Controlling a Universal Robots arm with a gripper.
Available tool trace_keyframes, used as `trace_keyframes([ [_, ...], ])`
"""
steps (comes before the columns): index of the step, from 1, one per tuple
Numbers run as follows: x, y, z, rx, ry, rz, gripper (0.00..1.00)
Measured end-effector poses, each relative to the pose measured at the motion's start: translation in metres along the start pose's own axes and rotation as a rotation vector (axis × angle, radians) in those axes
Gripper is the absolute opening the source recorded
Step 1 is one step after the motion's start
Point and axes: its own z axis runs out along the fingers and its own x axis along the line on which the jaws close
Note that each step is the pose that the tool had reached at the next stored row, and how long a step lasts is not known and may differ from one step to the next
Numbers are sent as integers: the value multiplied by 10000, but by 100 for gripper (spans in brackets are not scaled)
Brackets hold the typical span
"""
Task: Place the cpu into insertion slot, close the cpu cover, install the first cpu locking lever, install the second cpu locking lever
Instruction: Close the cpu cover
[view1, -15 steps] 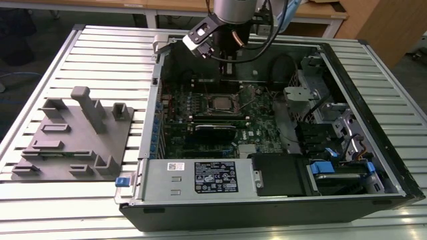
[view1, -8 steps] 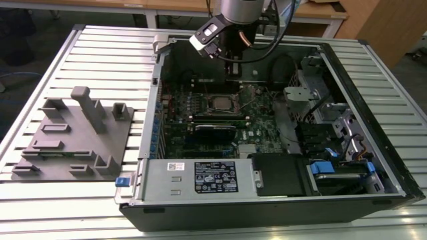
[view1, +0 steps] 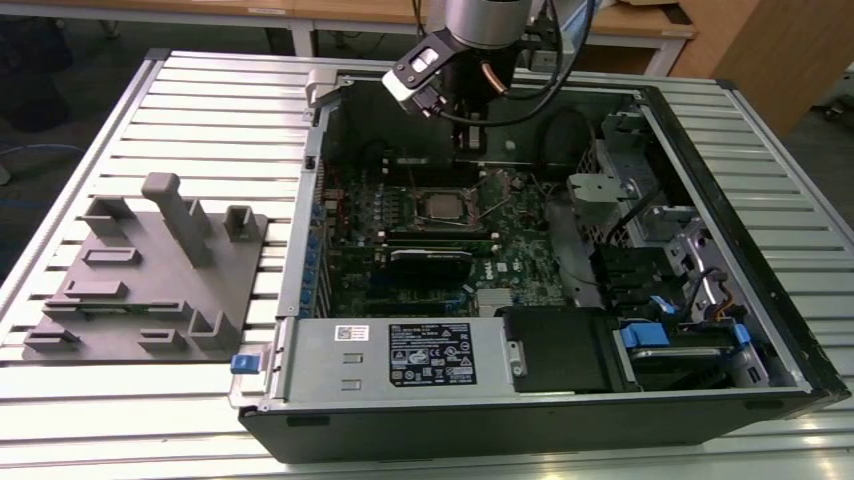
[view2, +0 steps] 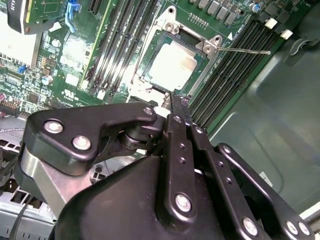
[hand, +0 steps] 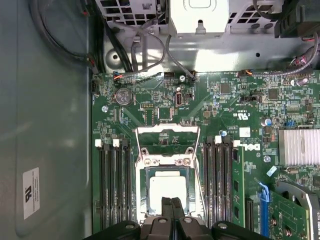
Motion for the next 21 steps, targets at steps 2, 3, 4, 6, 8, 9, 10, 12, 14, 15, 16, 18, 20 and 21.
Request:
trace_keyframes([
  [2,0,7,0,1,0,-2,10],
  [3,1,17,0,1,0,-2,10],
  [4,1,29,0,0,0,-1,10],
  [6,2,57,1,0,0,-1,10],
  [8,3,85,1,0,0,0,10],
  [9,3,97,1,0,0,0,10],
  [10,4,102,1,0,0,-1,10],
  [12,4,102,1,0,0,0,10],
  [14,4,111,2,0,0,-1,10],
  [15,4,114,2,0,0,-1,10],
  [16,4,114,2,0,1,-1,10],
  [18,5,119,2,0,1,-3,10],
  [20,5,122,2,0,0,0,10],
  [21,5,123,3,0,1,1,10],
])
